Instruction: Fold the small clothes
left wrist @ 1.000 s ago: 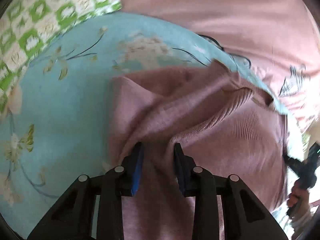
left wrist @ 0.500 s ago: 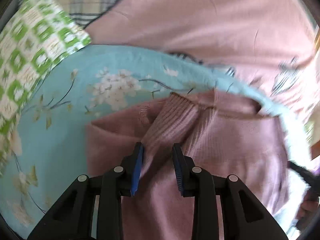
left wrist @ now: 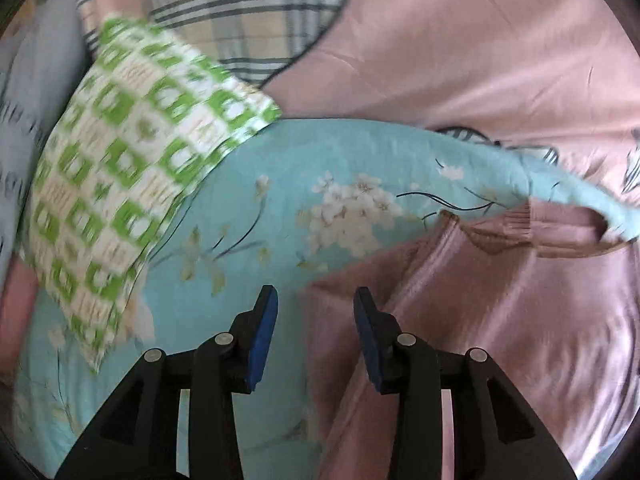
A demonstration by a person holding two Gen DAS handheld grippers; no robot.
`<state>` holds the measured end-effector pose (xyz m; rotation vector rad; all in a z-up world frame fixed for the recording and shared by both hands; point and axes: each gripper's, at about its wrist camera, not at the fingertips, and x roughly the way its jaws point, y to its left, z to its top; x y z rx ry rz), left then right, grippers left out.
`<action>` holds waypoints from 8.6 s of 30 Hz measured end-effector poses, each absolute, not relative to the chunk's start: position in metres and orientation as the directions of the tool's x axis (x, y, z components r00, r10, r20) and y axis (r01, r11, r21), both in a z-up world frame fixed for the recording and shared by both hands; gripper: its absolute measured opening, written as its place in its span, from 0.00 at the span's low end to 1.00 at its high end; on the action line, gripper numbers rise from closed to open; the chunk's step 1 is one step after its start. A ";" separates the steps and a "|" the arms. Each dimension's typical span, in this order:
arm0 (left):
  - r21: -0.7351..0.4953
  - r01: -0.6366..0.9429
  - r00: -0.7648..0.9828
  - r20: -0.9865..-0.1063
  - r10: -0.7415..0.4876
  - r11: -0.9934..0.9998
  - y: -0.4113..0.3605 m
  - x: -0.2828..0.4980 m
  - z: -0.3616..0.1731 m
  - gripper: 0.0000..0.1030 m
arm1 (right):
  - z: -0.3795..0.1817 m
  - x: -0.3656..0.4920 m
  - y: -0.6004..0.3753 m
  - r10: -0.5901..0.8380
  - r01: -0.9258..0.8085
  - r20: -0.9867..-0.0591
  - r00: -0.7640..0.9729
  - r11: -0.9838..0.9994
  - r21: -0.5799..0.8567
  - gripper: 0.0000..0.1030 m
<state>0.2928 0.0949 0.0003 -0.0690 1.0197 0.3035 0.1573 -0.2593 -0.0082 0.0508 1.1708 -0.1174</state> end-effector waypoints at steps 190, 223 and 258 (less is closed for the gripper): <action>-0.558 0.027 0.307 -0.785 -0.538 0.829 -0.124 0.351 -0.099 0.65 | -0.063 0.179 -0.412 0.410 0.308 -0.810 0.420 0.775 0.552 0.30; -0.441 -0.219 0.425 -0.846 -0.321 0.871 0.066 0.221 -0.091 0.75 | -0.106 0.189 -0.179 0.517 0.055 -0.823 0.235 0.838 0.543 0.33; -0.092 -0.071 0.461 -0.886 -0.049 0.993 0.032 0.045 -0.073 0.16 | -0.033 0.076 -0.141 0.323 -0.094 -0.915 0.241 0.946 0.310 0.07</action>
